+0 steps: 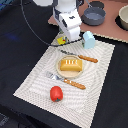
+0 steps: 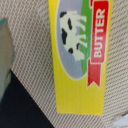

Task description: Interact with the objects in diverse but meaningful ways.

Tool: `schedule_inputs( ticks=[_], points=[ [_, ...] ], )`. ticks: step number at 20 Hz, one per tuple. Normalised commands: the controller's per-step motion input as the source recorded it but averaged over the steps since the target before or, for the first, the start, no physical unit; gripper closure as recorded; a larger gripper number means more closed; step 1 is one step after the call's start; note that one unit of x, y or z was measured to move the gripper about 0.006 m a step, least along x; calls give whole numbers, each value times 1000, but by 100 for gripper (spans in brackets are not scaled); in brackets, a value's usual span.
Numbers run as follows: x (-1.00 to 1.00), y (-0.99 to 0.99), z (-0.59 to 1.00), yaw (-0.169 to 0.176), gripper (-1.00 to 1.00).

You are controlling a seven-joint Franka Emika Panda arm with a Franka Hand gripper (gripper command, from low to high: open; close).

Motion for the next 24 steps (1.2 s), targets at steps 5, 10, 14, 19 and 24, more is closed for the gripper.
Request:
schedule_inputs(
  ticks=[5, 10, 14, 19, 24],
  points=[
    [663, 340, 968, -84, -100],
    [872, 261, 540, -22, -100],
    [937, 150, 420, 0, -100],
    [951, 59, 431, -9, -100],
    [914, 0, 474, -46, -100]
  ],
)
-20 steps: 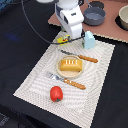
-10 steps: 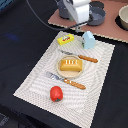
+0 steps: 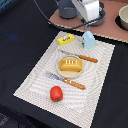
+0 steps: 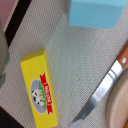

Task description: Interact with the objects in diverse but meaningful ways.

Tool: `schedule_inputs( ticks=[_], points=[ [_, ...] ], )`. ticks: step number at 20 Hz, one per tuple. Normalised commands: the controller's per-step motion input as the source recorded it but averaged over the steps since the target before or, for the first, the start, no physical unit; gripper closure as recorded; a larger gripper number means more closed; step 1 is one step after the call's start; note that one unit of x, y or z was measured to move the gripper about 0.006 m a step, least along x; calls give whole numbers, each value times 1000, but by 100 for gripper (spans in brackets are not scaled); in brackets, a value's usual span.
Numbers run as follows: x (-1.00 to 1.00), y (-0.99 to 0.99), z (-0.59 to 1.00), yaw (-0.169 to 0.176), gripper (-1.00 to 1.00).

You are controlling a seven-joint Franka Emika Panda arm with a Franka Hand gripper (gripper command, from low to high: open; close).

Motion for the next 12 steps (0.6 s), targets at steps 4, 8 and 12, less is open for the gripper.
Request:
schedule_inputs(
  ticks=[4, 8, 12],
  points=[
    [924, 0, 472, -40, -100],
    [886, 89, 339, -38, -100],
    [787, 327, 83, -32, -100]
  ],
)
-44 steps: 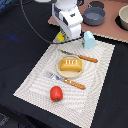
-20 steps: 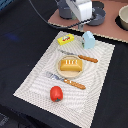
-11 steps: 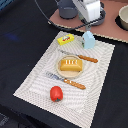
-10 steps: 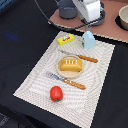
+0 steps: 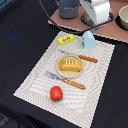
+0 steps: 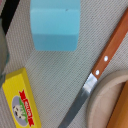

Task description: Interact with the objects in diverse but meaningful ways.

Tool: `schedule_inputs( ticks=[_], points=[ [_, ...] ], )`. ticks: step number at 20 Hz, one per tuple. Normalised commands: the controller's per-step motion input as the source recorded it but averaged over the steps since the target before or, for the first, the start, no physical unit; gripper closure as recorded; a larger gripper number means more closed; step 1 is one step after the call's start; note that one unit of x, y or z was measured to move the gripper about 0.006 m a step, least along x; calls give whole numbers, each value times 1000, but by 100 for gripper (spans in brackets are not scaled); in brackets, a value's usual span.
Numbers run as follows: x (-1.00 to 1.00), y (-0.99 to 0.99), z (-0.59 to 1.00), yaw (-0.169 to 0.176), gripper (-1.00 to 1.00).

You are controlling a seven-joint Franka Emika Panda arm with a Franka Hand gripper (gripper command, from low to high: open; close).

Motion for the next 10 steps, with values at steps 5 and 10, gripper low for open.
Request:
schedule_inputs(
  ticks=[5, 10],
  points=[
    [641, 358, -5, -35, -100],
    [189, 350, -175, -21, -100]
  ],
)
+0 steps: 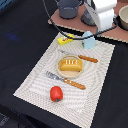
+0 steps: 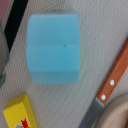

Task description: Interact with the objects in diverse but meaningful ways.

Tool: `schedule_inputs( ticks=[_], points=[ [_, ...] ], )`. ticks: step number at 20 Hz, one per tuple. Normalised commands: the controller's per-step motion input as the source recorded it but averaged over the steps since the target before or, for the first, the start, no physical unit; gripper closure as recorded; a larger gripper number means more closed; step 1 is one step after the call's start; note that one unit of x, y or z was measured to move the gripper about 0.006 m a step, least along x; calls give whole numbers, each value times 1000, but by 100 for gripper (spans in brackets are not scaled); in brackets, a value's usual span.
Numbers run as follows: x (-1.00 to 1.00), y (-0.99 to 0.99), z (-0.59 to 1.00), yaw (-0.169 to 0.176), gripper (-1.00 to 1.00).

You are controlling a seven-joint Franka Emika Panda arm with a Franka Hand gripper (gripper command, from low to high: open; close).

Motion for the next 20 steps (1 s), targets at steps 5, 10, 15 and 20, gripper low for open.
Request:
schedule_inputs(
  ticks=[5, 10, 15, 20],
  points=[
    [9, 198, -167, -1, -100],
    [0, 125, -212, 0, -100],
    [147, 186, -117, 0, -100],
    [266, 271, -134, -1, -100]
  ],
)
